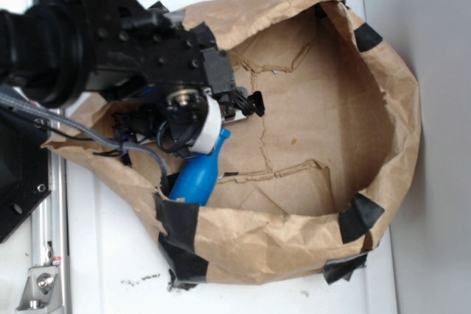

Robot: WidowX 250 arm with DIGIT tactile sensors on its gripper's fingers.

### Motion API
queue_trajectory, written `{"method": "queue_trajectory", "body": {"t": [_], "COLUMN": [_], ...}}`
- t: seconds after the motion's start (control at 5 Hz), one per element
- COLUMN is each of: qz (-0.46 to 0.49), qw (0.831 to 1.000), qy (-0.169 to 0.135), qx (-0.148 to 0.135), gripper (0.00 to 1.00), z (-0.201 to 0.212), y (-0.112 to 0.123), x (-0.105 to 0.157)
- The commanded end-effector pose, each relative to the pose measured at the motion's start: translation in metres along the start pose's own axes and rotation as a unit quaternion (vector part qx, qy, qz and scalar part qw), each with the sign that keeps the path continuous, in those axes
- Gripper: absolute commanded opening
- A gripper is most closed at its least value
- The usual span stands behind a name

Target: Grab the green animal.

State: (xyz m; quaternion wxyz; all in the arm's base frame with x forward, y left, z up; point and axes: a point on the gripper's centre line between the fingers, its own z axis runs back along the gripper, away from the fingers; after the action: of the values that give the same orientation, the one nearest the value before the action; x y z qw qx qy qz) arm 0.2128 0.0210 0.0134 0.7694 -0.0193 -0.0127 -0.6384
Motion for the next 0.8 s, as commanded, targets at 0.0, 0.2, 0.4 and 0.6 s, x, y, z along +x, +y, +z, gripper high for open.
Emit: {"method": "queue_trajectory", "body": {"t": [0.0,0.2,0.4,0.6], "qz": [-0.003,0.0,0.007,0.083], "qw": [0.999,0.999,0.999,0.996], "qy": [-0.017,-0.019,-0.024,-0.03], "qx": [-0.032,-0.031,-0.026,0.01], "gripper": [0.0,0.0,0.0,0.0], "z": [-0.008,-0.004,0.004,0.039], "y": [-0.017,-0.008,0.0,0.013], "x": [0.008,0.006,0.002,-0.008]}}
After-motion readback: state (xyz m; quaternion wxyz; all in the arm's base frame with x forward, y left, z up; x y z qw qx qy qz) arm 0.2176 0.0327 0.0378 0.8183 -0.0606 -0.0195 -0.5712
